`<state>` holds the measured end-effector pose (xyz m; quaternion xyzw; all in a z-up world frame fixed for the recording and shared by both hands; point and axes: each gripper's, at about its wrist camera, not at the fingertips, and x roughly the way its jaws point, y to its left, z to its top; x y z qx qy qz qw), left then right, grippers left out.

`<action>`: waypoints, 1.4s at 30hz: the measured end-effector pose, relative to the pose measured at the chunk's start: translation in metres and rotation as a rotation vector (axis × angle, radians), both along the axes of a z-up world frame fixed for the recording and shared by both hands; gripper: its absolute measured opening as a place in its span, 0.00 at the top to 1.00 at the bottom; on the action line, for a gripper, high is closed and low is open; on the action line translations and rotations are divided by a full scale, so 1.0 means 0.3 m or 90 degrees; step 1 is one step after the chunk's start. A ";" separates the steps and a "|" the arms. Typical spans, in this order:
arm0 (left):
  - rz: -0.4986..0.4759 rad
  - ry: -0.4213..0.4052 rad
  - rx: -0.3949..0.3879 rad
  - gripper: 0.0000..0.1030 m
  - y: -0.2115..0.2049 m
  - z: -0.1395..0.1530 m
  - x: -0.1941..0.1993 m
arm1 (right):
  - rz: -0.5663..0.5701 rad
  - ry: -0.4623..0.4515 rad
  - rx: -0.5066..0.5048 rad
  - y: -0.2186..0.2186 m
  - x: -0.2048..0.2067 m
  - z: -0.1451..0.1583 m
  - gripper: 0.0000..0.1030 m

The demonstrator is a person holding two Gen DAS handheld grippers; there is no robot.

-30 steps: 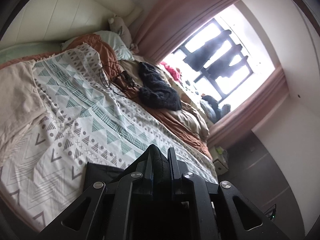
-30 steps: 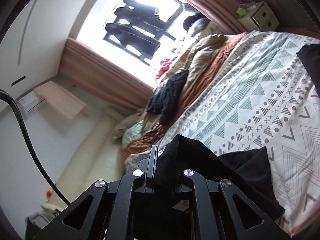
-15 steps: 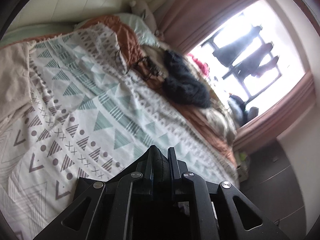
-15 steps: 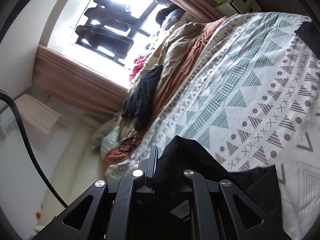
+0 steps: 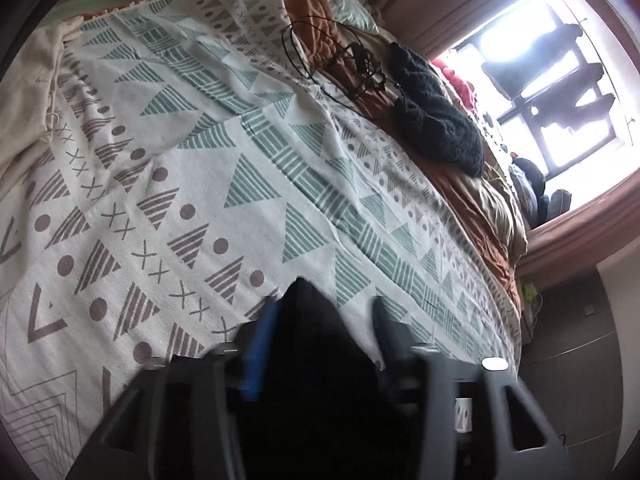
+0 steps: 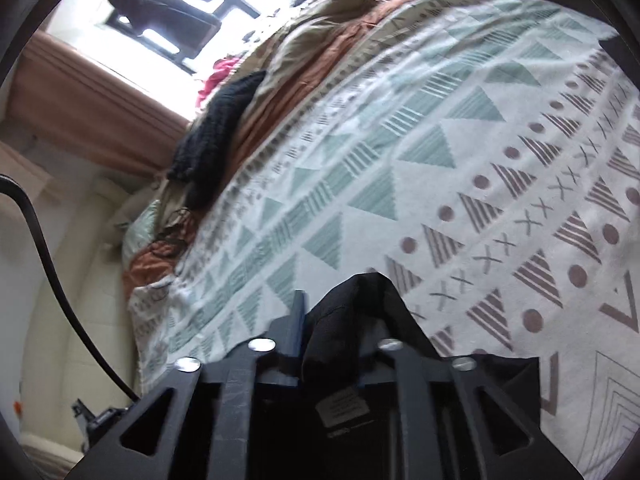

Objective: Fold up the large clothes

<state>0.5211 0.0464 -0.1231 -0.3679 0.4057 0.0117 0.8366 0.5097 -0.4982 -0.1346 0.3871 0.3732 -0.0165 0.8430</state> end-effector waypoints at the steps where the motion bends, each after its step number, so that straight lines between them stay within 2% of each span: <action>1: 0.009 -0.011 0.016 0.25 -0.007 0.011 -0.014 | -0.004 0.004 0.008 -0.009 -0.001 -0.008 0.61; 4: 0.010 -0.019 0.059 0.25 -0.025 0.043 -0.050 | -0.036 0.019 0.004 -0.042 -0.035 -0.018 0.56; 7: 0.002 -0.023 0.050 0.25 -0.026 0.065 -0.077 | -0.040 0.022 0.004 -0.049 -0.062 -0.006 0.55; 10: -0.002 -0.032 0.073 0.25 -0.024 0.097 -0.114 | -0.027 0.018 0.012 -0.046 -0.083 0.011 0.55; 17: -0.044 0.002 0.120 0.25 -0.012 0.121 -0.202 | 0.016 0.054 -0.043 -0.046 -0.139 0.027 0.55; 23: -0.083 0.013 0.114 0.25 0.009 0.124 -0.274 | 0.032 0.080 -0.052 -0.073 -0.212 0.031 0.55; 24: -0.080 0.017 0.119 0.25 0.022 0.120 -0.291 | 0.036 0.081 -0.055 -0.075 -0.225 0.034 0.51; 25: -0.076 0.021 0.123 0.25 0.034 0.115 -0.304 | 0.041 0.084 -0.058 -0.078 -0.238 0.037 0.41; 27: -0.075 0.029 0.127 0.29 0.053 0.101 -0.323 | 0.049 0.090 -0.066 -0.086 -0.269 0.037 0.37; 31: -0.105 0.070 0.130 0.40 0.072 0.042 -0.364 | 0.053 0.116 -0.083 -0.110 -0.323 0.011 0.37; 33: -0.114 0.090 0.156 0.41 0.070 0.014 -0.390 | 0.061 0.126 -0.081 -0.118 -0.346 -0.004 0.37; 36: -0.127 0.118 0.161 0.42 0.073 -0.034 -0.425 | 0.079 0.139 -0.076 -0.124 -0.378 -0.024 0.37; 39: -0.132 0.149 0.173 0.47 0.080 -0.084 -0.464 | 0.089 0.150 -0.065 -0.124 -0.414 -0.042 0.37; 42: -0.137 0.176 0.166 0.56 0.087 -0.133 -0.489 | 0.111 0.169 -0.058 -0.108 -0.437 -0.065 0.37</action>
